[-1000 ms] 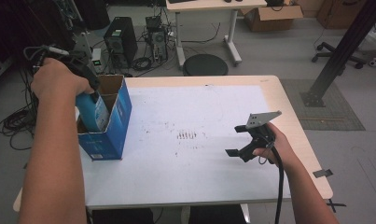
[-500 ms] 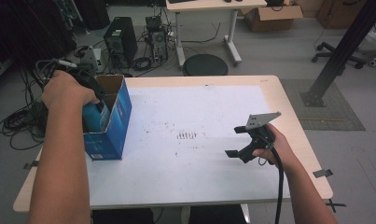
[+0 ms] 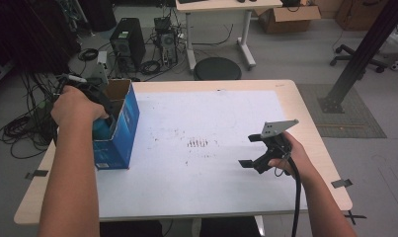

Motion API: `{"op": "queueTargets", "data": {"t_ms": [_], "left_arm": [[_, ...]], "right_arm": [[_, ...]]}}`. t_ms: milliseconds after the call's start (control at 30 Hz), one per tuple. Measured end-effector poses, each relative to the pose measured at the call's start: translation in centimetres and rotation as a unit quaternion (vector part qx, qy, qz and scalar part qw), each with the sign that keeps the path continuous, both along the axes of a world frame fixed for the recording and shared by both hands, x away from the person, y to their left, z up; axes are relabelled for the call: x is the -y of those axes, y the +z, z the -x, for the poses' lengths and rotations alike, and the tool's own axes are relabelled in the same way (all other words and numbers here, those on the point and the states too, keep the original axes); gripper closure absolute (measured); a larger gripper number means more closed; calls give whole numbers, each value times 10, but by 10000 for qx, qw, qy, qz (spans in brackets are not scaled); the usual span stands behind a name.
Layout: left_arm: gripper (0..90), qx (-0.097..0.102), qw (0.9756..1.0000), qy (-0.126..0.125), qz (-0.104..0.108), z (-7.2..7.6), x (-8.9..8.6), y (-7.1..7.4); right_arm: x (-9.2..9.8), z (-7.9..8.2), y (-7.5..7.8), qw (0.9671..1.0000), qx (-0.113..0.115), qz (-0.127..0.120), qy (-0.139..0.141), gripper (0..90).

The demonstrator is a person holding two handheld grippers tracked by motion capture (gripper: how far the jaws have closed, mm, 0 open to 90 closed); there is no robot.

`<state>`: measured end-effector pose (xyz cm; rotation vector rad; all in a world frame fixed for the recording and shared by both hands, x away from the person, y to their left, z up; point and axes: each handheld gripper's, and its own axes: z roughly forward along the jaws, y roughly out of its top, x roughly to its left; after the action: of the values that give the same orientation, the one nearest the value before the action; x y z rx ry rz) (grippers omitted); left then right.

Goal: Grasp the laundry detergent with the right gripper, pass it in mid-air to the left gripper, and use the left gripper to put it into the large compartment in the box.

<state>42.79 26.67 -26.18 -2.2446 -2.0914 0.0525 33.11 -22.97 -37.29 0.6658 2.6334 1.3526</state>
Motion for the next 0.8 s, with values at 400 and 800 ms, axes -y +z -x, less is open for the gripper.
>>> {"op": "queueTargets", "data": {"t_ms": [400,800], "left_arm": [[380,-3,10000,24,17,-1,-3,-15],[379,-35,10000,-6,44,-5,-4,-25]], "right_arm": [[0,2,0,10000,6,-2,-7,9],[-1,2,-2,10000,-13,6,-4,9]]}}
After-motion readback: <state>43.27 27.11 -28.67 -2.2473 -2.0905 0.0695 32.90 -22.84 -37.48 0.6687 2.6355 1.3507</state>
